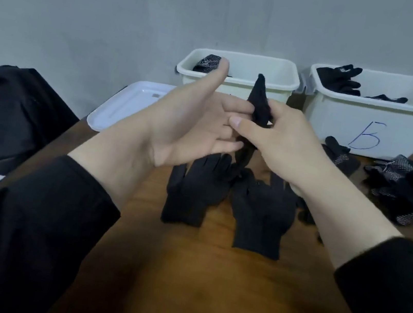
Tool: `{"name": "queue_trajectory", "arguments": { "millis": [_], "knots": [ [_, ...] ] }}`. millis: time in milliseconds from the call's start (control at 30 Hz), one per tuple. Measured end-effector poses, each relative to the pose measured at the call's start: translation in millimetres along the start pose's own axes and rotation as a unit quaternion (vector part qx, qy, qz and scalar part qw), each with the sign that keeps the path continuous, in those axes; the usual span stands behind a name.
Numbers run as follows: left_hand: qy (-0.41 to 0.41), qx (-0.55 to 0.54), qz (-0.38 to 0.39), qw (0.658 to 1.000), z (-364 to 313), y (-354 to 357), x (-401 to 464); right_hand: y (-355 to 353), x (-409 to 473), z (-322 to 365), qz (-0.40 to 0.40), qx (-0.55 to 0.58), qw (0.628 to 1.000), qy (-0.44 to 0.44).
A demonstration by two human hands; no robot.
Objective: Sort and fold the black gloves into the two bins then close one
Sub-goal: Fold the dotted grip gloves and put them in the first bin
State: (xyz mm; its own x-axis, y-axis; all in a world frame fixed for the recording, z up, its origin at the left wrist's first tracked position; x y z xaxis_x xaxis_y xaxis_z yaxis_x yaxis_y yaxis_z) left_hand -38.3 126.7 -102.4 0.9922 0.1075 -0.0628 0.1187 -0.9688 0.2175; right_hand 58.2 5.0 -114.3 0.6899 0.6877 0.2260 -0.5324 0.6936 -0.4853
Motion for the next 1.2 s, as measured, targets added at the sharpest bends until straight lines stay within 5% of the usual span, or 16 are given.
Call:
{"name": "queue_trajectory", "arguments": {
  "millis": [133, 267, 367, 667, 900, 1200],
  "knots": [
    [0.037, 0.069, -0.129, 0.989, 1, -28, -25, 14, 13, 0, -0.04, -0.03, 0.999, 0.006],
    [0.104, 0.213, -0.333, 0.912, 7, -74, -46, 16, 29, 10, 0.024, -0.008, 0.998, 0.064],
    [0.107, 0.275, -0.377, 0.878, 42, -109, -50, 19, 41, 16, 0.06, -0.013, 0.993, 0.102],
    [0.062, 0.381, -0.315, 0.867, 82, -144, -42, 23, 43, 63, -0.098, -0.09, 0.989, -0.066],
    [0.055, 0.466, -0.244, 0.849, 89, -142, -37, 106, -73, -38, 0.077, -0.22, 0.971, -0.059],
    [0.053, 0.555, -0.172, 0.812, 100, -135, -32, 106, -81, -42, 0.04, -0.271, 0.954, -0.121]
  ]
}}
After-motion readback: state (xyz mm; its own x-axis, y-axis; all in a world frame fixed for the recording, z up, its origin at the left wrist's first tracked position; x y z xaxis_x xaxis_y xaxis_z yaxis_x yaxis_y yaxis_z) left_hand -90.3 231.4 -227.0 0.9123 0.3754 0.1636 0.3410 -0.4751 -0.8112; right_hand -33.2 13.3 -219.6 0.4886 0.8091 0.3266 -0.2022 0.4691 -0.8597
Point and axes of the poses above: each hand's wrist, its own x-axis towards the middle knuckle, its own y-axis out of the palm, z = x × y, the point moved 3 cm from there along x, towards the middle knuckle, and after that the axes turned 4 degrees about y, right-handed, at the moved point
